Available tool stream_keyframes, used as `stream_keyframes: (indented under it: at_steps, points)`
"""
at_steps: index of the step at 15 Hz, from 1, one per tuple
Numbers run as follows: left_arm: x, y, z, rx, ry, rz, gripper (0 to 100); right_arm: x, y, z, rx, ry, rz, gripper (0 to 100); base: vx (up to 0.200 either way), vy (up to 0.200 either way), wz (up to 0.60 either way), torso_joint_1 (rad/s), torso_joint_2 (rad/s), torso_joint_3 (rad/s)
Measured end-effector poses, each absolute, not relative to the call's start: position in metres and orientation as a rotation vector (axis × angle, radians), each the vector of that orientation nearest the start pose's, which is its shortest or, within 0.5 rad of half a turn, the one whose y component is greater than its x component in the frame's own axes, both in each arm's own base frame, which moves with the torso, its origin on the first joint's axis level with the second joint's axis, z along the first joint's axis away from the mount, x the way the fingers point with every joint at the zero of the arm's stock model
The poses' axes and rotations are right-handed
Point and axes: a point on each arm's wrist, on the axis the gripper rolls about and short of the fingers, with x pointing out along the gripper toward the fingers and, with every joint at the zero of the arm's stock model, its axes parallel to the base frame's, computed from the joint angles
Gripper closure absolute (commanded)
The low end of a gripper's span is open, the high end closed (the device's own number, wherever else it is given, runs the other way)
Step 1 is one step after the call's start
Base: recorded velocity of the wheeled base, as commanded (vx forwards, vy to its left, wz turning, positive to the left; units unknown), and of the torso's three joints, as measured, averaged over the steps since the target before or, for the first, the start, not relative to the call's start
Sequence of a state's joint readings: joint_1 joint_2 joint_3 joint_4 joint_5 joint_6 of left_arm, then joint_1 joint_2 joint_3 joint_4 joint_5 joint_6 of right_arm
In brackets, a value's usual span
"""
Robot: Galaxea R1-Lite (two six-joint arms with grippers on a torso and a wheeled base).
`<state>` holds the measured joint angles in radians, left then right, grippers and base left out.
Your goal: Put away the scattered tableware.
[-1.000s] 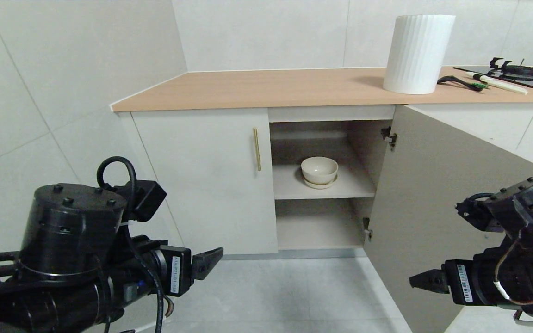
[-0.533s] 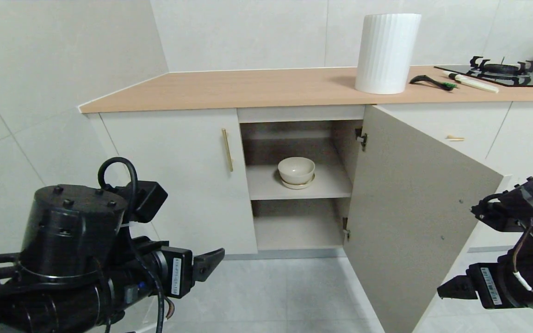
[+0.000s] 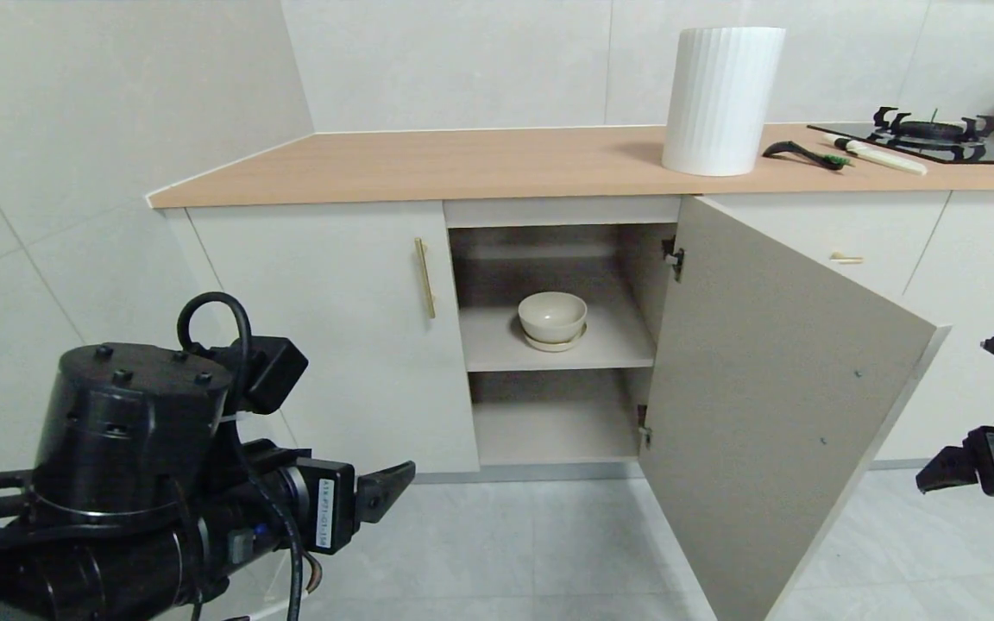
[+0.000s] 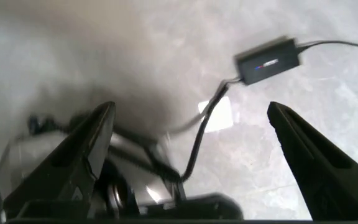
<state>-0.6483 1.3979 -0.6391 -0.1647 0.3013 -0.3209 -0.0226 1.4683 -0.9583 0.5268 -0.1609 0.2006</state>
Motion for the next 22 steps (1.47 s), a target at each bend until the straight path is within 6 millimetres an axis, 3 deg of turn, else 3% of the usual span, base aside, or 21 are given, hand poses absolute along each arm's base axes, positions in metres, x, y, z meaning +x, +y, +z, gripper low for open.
stream_keyframes:
  at_steps: [3,7,11,16,19,22]
  points:
    - [0.173,-0.123,0.175,-0.048,0.558,-0.251,0,0.238,-0.024,0.187,0.18,0.913,-0.342,0,0.0,0.0,0.0,0.0,0.0,0.0]
    - [0.173,-0.123,0.175,-0.05,0.557,-0.25,0,0.274,-0.034,0.166,0.327,0.828,-0.425,0,0.0,0.0,0.0,0.0,0.0,0.0]
    - [0.174,-0.121,0.176,-0.054,0.552,-0.245,0,0.286,-0.026,0.153,0.357,0.846,-0.401,0,0.0,0.0,0.0,0.0,0.0,0.0]
    - [0.175,-0.117,0.181,-0.067,0.534,-0.229,0,0.289,0.025,0.149,0.322,0.89,-0.227,0,0.0,0.0,0.0,0.0,0.0,0.0]
    - [0.176,-0.115,0.183,-0.075,0.525,-0.222,0,0.29,0.068,0.148,0.261,0.895,-0.092,0,0.0,0.0,0.0,0.0,0.0,0.0]
    - [0.177,-0.115,0.183,-0.075,0.524,-0.218,0,0.305,0.114,0.155,0.222,0.848,0.044,0,0.0,0.0,0.0,0.0,0.0,0.0]
